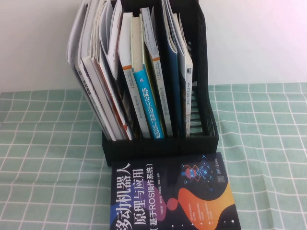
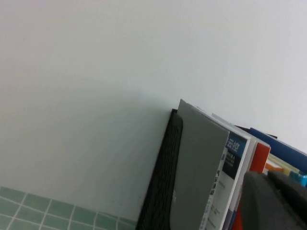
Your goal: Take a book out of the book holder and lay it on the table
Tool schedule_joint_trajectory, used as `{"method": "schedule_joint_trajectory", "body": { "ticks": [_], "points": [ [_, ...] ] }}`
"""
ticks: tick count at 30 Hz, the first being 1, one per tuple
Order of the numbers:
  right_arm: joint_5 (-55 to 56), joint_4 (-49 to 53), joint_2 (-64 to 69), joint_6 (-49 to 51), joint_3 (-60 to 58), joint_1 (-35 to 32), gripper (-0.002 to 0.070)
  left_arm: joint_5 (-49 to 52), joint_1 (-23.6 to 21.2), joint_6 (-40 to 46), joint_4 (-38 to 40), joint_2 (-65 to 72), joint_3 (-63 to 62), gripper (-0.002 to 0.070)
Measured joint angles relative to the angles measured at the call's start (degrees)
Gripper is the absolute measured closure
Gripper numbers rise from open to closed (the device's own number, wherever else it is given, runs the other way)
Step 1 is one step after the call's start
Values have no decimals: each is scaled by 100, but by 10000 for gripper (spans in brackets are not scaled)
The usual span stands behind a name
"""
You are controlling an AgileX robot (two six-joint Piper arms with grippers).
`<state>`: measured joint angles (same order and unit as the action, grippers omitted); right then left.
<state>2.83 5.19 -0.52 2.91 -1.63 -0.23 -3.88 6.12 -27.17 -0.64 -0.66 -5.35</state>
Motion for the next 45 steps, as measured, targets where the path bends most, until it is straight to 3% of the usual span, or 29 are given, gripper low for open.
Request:
{"method": "schedule_joint_trajectory", "body": {
  "ticks": [9, 16, 21, 25, 29, 34, 41, 45],
  "points": [
    [-929, 0, 0, -291, 694, 0, 678, 1716, 0, 769, -206, 1363, -1997, 677],
    [-1556, 0, 764, -1477, 1607, 0, 678, 1042, 0, 914, -247, 2487, -2349, 677],
    [-2307, 0, 1762, -2684, 2359, 0, 678, 1102, 0, 931, -264, 3194, -2762, 678],
    [-1932, -109, 2537, -2924, 2597, 0, 678, 1249, 108, 1015, -264, 3756, -3279, 677],
    [-668, -228, 3159, -2973, 2621, 0, 678, 1270, 666, 1304, -264, 4361, -3920, 677],
    [782, -5, 3846, -2562, 2621, 0, 678, 1270, 1753, 1405, -264, 5313, -4745, 677],
    [2900, 2089, 4778, -570, 2635, 0, 678, 1257, 3163, 1462, -353, 6944, -5753, 677],
    [3676, 2907, 5488, 129, 2661, 0, 678, 1344, 3574, 1468, -378, 7880, -6341, 678]
  ]
}}
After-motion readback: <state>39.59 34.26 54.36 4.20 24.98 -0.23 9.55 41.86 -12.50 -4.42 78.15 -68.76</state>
